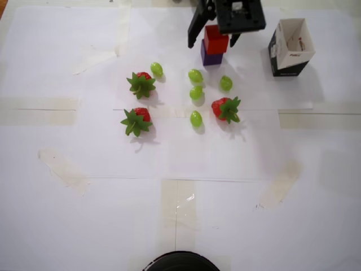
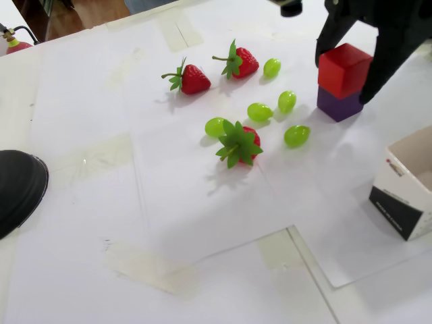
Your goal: Put the red cube on top of the purple cube
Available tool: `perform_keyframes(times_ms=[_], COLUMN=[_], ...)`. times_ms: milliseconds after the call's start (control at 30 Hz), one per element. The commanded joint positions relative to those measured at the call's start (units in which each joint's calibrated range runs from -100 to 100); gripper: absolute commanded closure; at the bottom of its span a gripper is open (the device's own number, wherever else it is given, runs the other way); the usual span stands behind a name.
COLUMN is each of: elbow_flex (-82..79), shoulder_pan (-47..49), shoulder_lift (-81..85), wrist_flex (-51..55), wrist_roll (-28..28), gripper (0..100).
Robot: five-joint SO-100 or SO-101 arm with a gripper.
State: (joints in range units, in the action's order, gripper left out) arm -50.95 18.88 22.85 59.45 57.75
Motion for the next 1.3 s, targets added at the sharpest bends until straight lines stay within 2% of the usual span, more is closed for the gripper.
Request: perform_keyframes(times_ms=[0,400,667,900,1100,1200,1267], elbow_flex=[6.22,21.86,24.4,11.77,0.22,-5.05,-8.87], shoulder_pan=[-1.3,-4.76,-4.98,-6.3,-6.74,-7.41,-8.14], shoulder_lift=[3.97,9.39,21.69,38.37,49.98,54.1,57.71], wrist_flex=[1.99,15.23,24.46,24.95,24.13,21.6,19.07], wrist_roll=[-0.2,-1.42,-0.59,-1.17,-2.1,-3.61,-4.88], gripper=[67,68,70,76,89,91,99])
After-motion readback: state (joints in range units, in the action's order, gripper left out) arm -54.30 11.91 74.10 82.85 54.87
